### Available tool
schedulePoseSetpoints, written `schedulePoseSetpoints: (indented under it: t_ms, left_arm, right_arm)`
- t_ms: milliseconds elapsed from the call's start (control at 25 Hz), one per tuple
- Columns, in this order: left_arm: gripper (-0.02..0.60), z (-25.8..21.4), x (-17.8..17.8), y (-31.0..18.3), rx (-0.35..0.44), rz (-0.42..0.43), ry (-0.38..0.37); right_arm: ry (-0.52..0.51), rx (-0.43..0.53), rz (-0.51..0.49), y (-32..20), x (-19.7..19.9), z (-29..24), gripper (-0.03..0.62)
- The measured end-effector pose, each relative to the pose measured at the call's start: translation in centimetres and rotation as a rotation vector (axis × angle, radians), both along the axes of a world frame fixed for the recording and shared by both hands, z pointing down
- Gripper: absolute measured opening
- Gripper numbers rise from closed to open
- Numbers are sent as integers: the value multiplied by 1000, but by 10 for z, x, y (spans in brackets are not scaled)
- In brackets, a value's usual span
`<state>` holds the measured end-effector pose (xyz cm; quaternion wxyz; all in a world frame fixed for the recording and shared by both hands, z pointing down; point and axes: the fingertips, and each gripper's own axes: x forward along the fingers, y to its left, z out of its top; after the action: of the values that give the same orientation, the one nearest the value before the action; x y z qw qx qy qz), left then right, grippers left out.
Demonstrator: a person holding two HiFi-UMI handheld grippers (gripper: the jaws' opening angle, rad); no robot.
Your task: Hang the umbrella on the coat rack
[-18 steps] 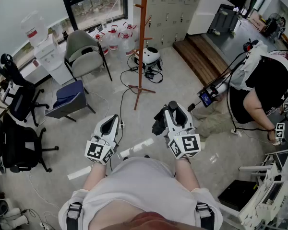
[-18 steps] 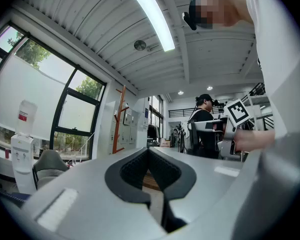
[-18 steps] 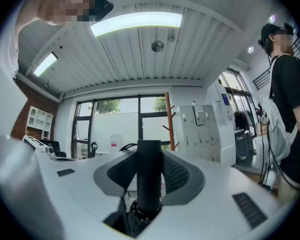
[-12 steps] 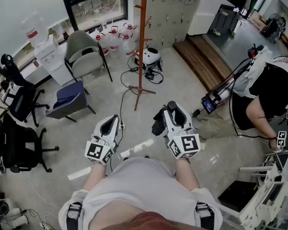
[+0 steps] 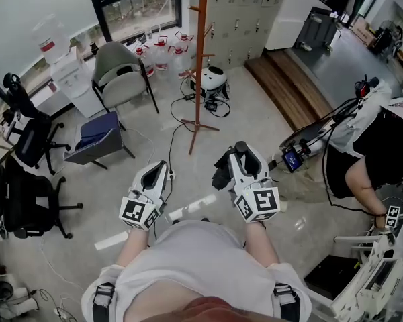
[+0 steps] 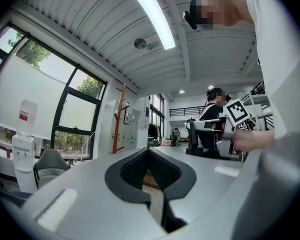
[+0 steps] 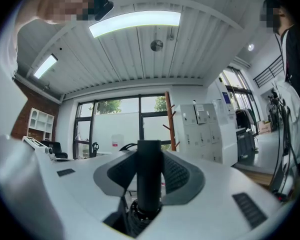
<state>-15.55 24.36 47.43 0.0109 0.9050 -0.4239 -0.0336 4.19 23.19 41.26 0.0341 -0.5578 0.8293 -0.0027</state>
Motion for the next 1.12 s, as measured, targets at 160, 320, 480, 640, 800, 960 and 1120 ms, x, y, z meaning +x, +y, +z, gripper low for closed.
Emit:
schedulePoseSetpoints:
  t_ms: [160, 320, 480, 640, 800, 960, 1120]
  left_arm:
    - [9, -1, 5, 1, -2, -12, -2]
    - [10, -2, 11, 1, -2, -30, -9]
    - [10, -2, 21, 2, -2, -48, -14]
    - [11, -2, 35, 2, -3, -65, -14]
    - [11, -1, 41, 0, -4, -84, -10]
    - [11, -2, 47, -5, 0, -84, -13]
    - [11, -8, 50, -16, 21, -84, -10]
  right_arm:
    - [-6, -7, -12, -3, 5, 1, 152]
    - [-6, -9, -29, -7, 10, 2, 152]
    - [-8, -12, -48, -9, 19, 3, 152]
    - [0, -15, -71, -14, 30, 5, 152]
    - [4, -15, -89, -19, 35, 7, 152]
    - [1, -12, -97, -25, 41, 6, 152]
    - [-3, -1, -94, -34, 45, 2, 152]
